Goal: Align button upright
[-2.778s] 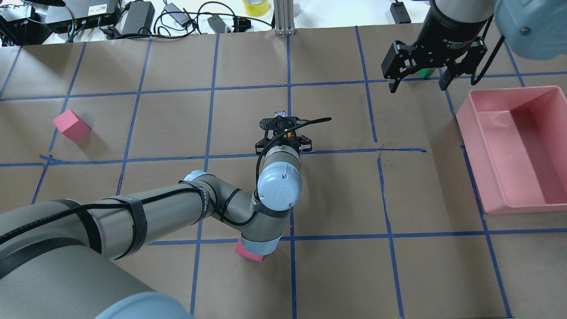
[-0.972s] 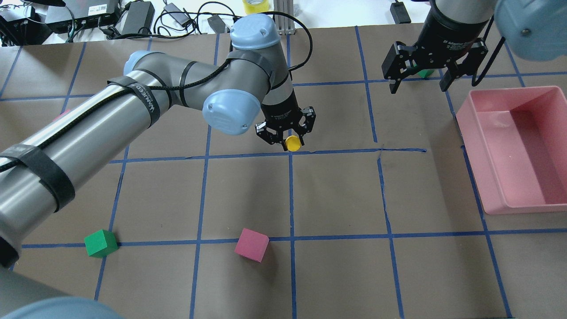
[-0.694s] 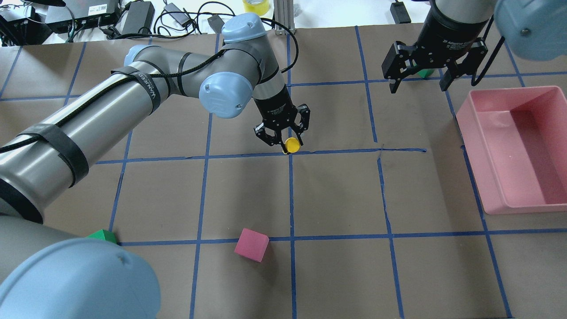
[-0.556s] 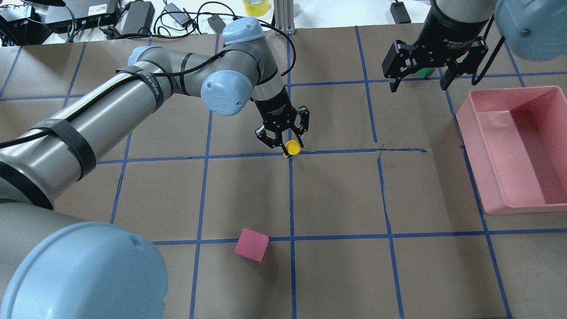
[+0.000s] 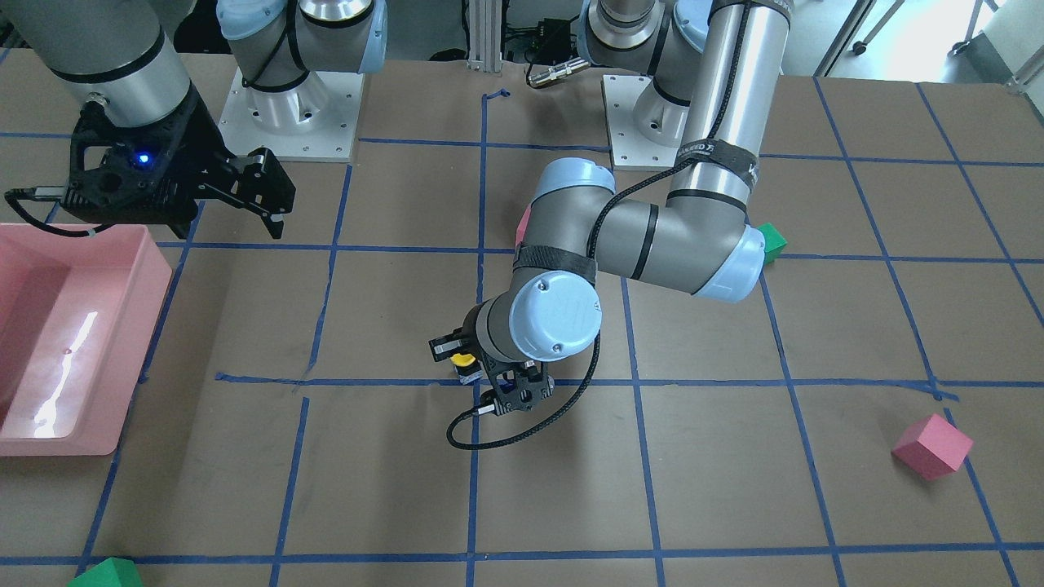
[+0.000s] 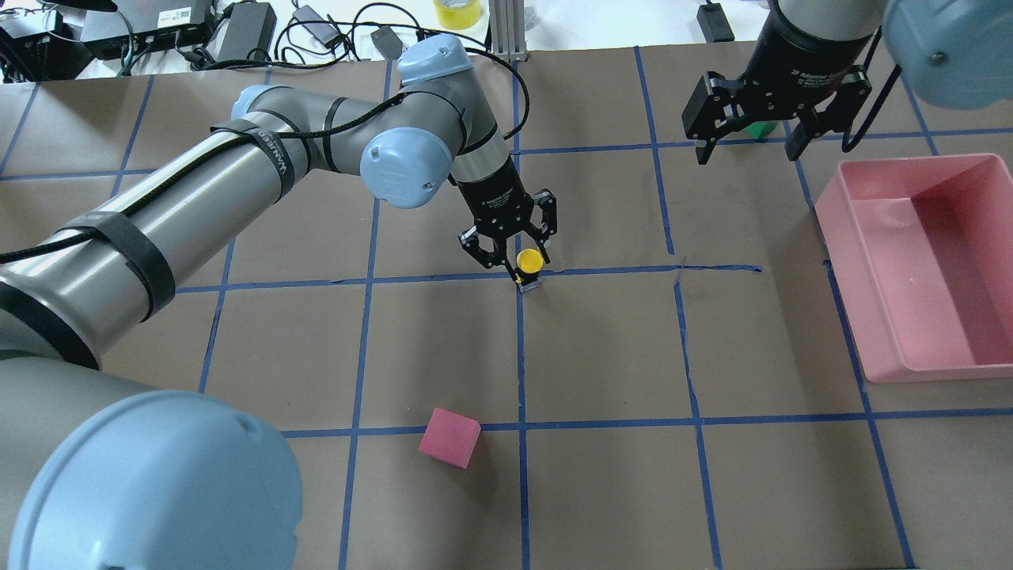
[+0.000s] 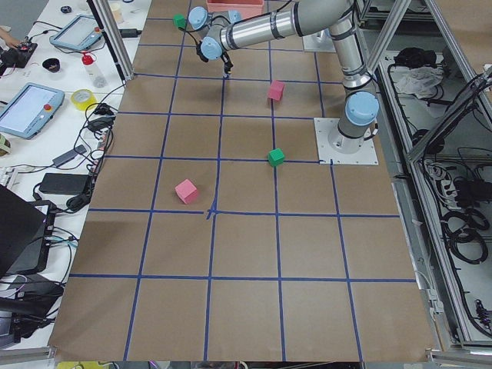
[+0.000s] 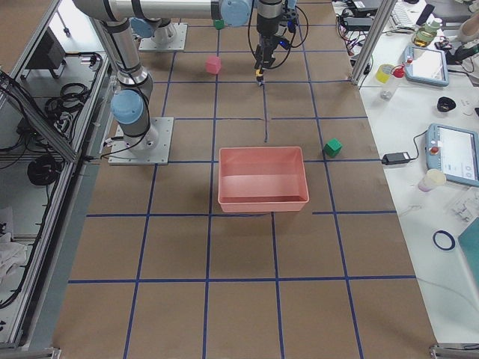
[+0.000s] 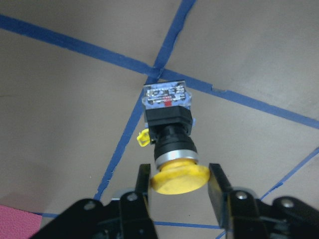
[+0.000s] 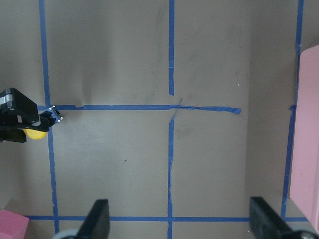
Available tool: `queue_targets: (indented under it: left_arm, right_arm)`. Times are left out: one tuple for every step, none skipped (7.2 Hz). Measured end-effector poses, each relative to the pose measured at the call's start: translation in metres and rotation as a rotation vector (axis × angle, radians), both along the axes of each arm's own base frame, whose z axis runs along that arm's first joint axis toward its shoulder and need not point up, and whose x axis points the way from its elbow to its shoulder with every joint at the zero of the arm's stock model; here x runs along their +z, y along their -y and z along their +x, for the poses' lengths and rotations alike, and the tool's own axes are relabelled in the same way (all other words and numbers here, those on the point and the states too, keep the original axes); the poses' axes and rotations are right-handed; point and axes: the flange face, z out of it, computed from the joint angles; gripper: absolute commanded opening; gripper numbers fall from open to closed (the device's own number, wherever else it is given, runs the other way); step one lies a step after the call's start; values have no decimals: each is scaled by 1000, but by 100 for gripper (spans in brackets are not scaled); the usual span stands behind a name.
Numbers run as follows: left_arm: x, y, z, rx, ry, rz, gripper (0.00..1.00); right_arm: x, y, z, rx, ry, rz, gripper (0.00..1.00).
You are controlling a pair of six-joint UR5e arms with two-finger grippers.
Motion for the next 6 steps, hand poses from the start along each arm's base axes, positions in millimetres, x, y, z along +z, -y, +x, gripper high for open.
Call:
queue_targets:
  left_arm:
    - [1, -1, 0, 0, 2, -2, 100]
    - [7, -3, 1, -1, 1, -9, 100]
    - [21, -6, 2, -6, 4, -27, 100]
    - [43, -13, 6, -21, 24, -54, 100]
    - [72, -26, 13, -60, 50, -90, 100]
    - [104, -45, 21, -128, 54, -138, 100]
  right_arm:
    - [0, 0, 0, 0, 0, 0, 100]
    - [0, 0, 0, 0, 0, -1, 100]
    - [0, 0, 0, 0, 0, -1, 100]
    - [1, 0, 0, 1, 0, -2, 100]
    - [1, 0, 1, 1, 0, -2, 100]
    - [1, 0, 1, 2, 0, -1, 100]
